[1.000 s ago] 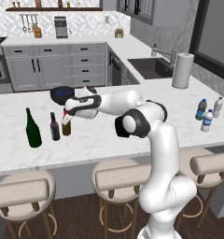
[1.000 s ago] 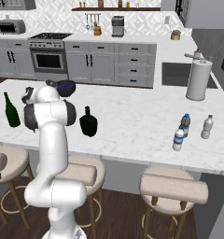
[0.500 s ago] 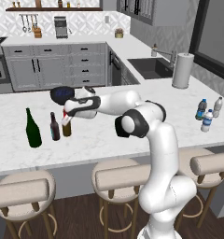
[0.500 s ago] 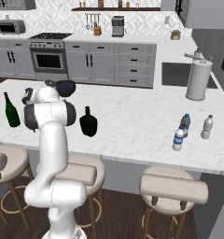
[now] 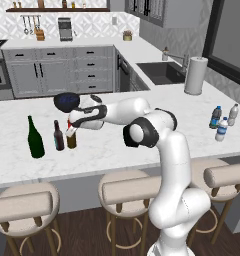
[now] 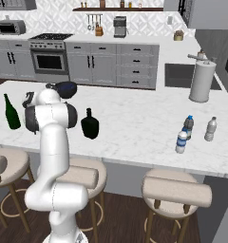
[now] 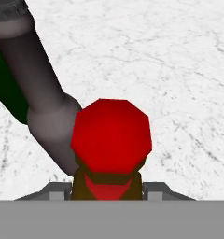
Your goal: Move the plastic bottles in the middle to the plastics group, and the glass bottles in the middle to the glass group.
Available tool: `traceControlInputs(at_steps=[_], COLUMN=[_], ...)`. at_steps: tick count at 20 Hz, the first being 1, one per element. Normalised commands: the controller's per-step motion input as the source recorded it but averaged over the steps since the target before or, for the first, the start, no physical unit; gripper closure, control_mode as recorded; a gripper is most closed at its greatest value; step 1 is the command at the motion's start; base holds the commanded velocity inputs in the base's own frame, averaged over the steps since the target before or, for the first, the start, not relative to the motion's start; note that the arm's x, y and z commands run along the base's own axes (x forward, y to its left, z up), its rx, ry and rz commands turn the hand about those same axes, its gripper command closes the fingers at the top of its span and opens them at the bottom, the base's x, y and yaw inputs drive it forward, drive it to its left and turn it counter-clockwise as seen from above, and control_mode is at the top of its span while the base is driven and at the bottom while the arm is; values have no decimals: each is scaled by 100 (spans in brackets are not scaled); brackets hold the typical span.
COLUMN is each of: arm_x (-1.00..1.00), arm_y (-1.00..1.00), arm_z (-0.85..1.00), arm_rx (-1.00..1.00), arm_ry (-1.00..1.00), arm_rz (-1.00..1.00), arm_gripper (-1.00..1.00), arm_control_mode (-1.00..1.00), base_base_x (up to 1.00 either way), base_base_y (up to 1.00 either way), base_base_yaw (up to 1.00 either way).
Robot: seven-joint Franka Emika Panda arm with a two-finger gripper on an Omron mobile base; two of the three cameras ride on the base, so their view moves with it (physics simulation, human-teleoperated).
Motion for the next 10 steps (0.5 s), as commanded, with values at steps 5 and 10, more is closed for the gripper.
traceControlInputs(at_steps=[5,10], arm_x=[0,0], arm_y=[0,0], arm_z=[-8,0], arm_rx=[0,0], arm_ry=[-10,0], arm_rz=[0,0], arm_gripper=[100,-100], arm_control_mode=[-100,-100], base_base_x=[0,0], base_base_y=[0,0], base_base_yaw=[0,0])
